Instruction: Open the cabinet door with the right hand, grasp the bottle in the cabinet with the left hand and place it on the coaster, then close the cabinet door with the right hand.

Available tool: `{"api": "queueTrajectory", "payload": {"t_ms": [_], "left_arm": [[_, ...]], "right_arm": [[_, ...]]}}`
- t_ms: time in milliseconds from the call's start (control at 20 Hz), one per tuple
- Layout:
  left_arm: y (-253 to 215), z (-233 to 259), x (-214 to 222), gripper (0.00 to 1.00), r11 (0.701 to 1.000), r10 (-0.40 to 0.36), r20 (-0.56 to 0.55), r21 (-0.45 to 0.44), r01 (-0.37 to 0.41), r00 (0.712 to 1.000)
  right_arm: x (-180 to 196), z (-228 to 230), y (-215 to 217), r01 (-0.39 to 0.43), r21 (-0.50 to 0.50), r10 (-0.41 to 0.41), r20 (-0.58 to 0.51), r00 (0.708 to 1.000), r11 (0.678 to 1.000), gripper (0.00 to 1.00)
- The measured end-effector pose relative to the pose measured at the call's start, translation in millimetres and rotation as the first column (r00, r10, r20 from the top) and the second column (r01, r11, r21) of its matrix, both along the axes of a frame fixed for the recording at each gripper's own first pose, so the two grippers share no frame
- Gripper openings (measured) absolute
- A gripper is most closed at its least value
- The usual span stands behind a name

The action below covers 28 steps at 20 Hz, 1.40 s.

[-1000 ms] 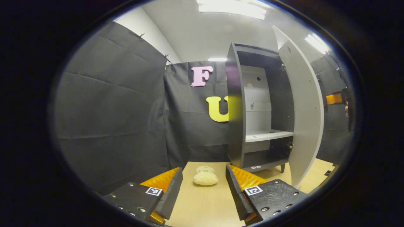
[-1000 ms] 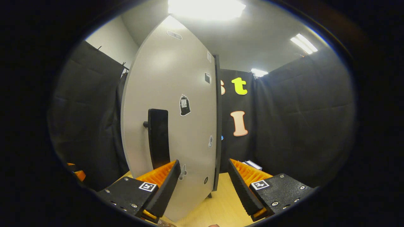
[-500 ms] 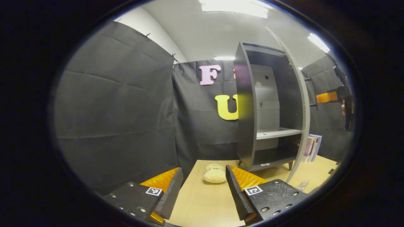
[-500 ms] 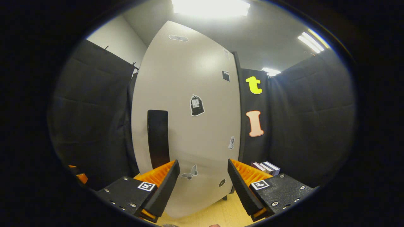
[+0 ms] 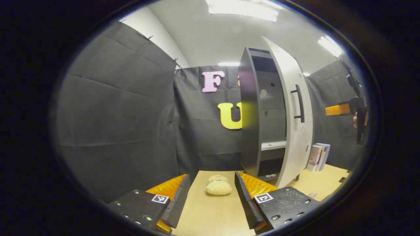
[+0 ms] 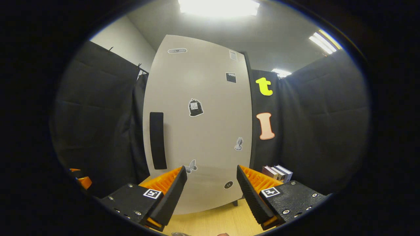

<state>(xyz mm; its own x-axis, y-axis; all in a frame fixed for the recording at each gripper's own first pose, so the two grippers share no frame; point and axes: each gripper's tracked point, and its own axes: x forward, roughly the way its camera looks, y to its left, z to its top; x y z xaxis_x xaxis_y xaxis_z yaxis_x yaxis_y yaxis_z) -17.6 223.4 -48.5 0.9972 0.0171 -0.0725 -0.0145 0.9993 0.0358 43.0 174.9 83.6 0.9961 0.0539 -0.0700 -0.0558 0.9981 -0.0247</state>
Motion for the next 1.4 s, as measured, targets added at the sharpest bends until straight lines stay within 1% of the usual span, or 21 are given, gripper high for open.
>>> {"api": "queueTrajectory", "payload": {"t_ms": [50, 100, 150, 200, 250, 300, 350, 400, 500, 550, 650, 700, 750, 800, 900, 950, 1250, 1350, 1400], "left_arm": [[-5, 2, 3, 0.82, 1.0, -0.01, 0.003, 0.001, 0.01, 1.0], [-11, 4, 5, 0.78, 1.0, -0.018, 0.007, 0.003, 0.018, 1.0], [-18, 6, 8, 0.78, 1.0, -0.023, 0.012, 0.006, 0.023, 1.0], [-24, 9, 10, 0.75, 1.0, -0.028, 0.017, 0.009, 0.028, 0.999], [-32, 10, 11, 0.78, 0.999, -0.034, 0.02, 0.01, 0.034, 0.999], [-42, 12, 13, 0.78, 0.999, -0.042, 0.019, 0.006, 0.041, 0.999], [-51, 13, 13, 0.75, 0.999, -0.045, 0.016, 0.002, 0.045, 0.999], [-60, 14, 14, 0.75, 0.999, -0.052, 0.017, -0.002, 0.052, 0.999], [-81, 21, 14, 0.78, 0.998, -0.062, 0.019, -0.001, 0.062, 0.998], [-90, 25, 14, 0.75, 0.998, -0.064, 0.02, 0.006, 0.064, 0.998], [-108, 35, 11, 0.81, 0.998, -0.065, 0.03, 0.018, 0.064, 0.997], [-115, 38, 10, 0.78, 0.998, -0.065, 0.035, 0.019, 0.064, 0.997], [-123, 40, 9, 0.78, 0.998, -0.064, 0.036, 0.02, 0.064, 0.997], [-130, 42, 7, 0.75, 0.998, -0.063, 0.04, 0.02, 0.062, 0.997], [-141, 47, 5, 0.75, 0.998, -0.058, 0.045, 0.021, 0.057, 0.997], [-148, 50, 3, 0.81, 0.998, -0.056, 0.049, 0.023, 0.055, 0.997], [-178, 62, -20, 0.81, 0.999, -0.041, 0.066, 0.038, 0.039, 0.997], [-180, 65, -23, 0.75, 0.998, -0.043, 0.064, 0.036, 0.041, 0.997], [-181, 67, -23, 0.75, 0.999, -0.043, 0.064, 0.034, 0.041, 0.997]], "right_arm": [[-4, 2, -5, 0.006, -0.004, -0.006, 0.005, 1.0, 1.0, 0.94], [-8, 2, -11, 0.009, -0.009, -0.009, 0.01, 1.0, 1.0, 0.94], [-12, 2, -17, 0.013, -0.012, -0.013, 0.015, 1.0, 1.0, 0.94], [-15, 1, -24, 0.015, -0.013, -0.015, 0.017, 1.0, 1.0, 0.94], [-18, 0, -31, 0.018, -0.009, -0.018, 0.017, 1.0, 1.0, 0.94], [-21, -1, -38, 0.017, -0.001, -0.017, 0.016, 1.0, 1.0, 0.94], [-23, -3, -45, 0.013, 0.007, -0.014, 0.011, 1.0, 1.0, 0.94], [-26, -4, -53, 0.011, 0.011, -0.011, 0.01, 1.0, 1.0, 0.94], [-31, -5, -73, 0.018, 0.009, -0.018, 0.02, 1.0, 1.0, 0.94], [-32, -6, -81, 0.017, 0.009, -0.017, 0.019, 1.0, 1.0, 0.94], [-34, -11, -95, 0.008, 0.012, -0.008, 0.011, 1.0, 1.0, 0.94], [-35, -13, -103, 0.005, 0.015, -0.005, 0.007, 1.0, 1.0, 0.94], [-37, -15, -110, 0.001, 0.021, -0.001, 0.003, 1.0, 1.0, 0.94], [-38, -16, -116, -0.003, 0.029, 0.003, 0.0, 1.0, 1.0, 0.94], [-40, -18, -128, -0.008, 0.037, 0.008, -0.002, 1.0, 0.999, 0.94], [-41, -18, -135, -0.009, 0.039, 0.009, -0.003, 1.0, 0.999, 0.94], [-45, -29, -167, -0.005, 0.055, 0.006, -0.009, 1.0, 0.998, 0.94], [-45, -33, -175, -0.001, 0.053, 0.001, -0.013, 1.0, 0.999, 0.94], [-45, -35, -180, 0.004, 0.048, -0.003, -0.011, 1.0, 0.999, 0.94]]}}
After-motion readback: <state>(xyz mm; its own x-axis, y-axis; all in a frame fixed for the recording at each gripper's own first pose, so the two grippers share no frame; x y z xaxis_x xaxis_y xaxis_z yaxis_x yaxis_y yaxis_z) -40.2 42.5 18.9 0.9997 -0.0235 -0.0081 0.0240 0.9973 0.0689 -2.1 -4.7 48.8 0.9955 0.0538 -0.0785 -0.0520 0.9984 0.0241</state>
